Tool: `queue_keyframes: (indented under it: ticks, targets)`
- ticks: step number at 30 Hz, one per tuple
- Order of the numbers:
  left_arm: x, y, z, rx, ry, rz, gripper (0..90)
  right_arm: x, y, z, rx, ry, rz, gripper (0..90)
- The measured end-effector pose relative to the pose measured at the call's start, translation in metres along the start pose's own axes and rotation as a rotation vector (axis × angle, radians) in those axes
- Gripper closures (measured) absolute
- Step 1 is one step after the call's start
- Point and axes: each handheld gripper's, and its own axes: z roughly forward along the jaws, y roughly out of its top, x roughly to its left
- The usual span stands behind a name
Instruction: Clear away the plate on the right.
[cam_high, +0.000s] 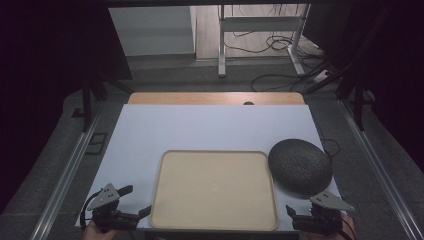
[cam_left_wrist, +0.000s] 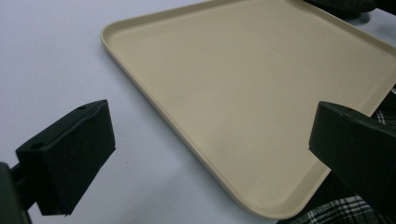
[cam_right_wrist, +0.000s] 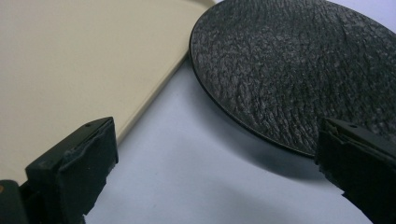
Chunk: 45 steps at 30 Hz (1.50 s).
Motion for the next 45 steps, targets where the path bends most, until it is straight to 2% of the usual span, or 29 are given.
queue_keyframes:
  ticks: [5, 9, 13, 17, 21, 24, 36, 44, 45]
  targets:
    - [0.0, 0.0, 0.0, 0.002, -0.001, -0.001, 0.1, 0.006, 0.004, 0.006, 0.049, -0.045, -0.088, 2.7]
    - [0.0, 0.0, 0.0, 0.003, -0.001, -0.001, 0.1, 0.009, 0.007, 0.008, 0.052, -0.069, -0.134, 6.4]
    - [0.0, 0.0, 0.001, 0.007, -0.001, 0.0, 0.1, 0.008, 0.008, 0.011, 0.051, -0.071, -0.163, 9.8]
    - [0.0, 0.0, 0.001, 0.008, 0.0, -0.001, 0.1, 0.006, 0.009, 0.015, 0.061, -0.101, -0.22, 14.5]
    - [0.0, 0.0, 0.001, 0.01, -0.001, -0.001, 0.2, 0.006, 0.01, 0.019, 0.078, -0.115, -0.256, 17.3]
    - [0.0, 0.0, 0.001, 0.01, -0.002, -0.001, 0.2, 0.007, 0.01, 0.021, 0.087, -0.14, -0.295, 19.3]
    - [0.0, 0.0, 0.001, 0.01, -0.003, -0.001, 0.4, 0.015, 0.015, 0.031, 0.104, -0.267, -0.504, 26.4]
    - [0.0, 0.0, 0.001, 0.01, -0.004, -0.002, 0.4, 0.016, 0.015, 0.039, 0.152, -0.296, -0.584, 29.3]
    - [0.0, 0.0, 0.001, 0.01, -0.004, -0.002, 0.4, 0.017, 0.014, 0.041, 0.163, -0.314, -0.61, 30.4]
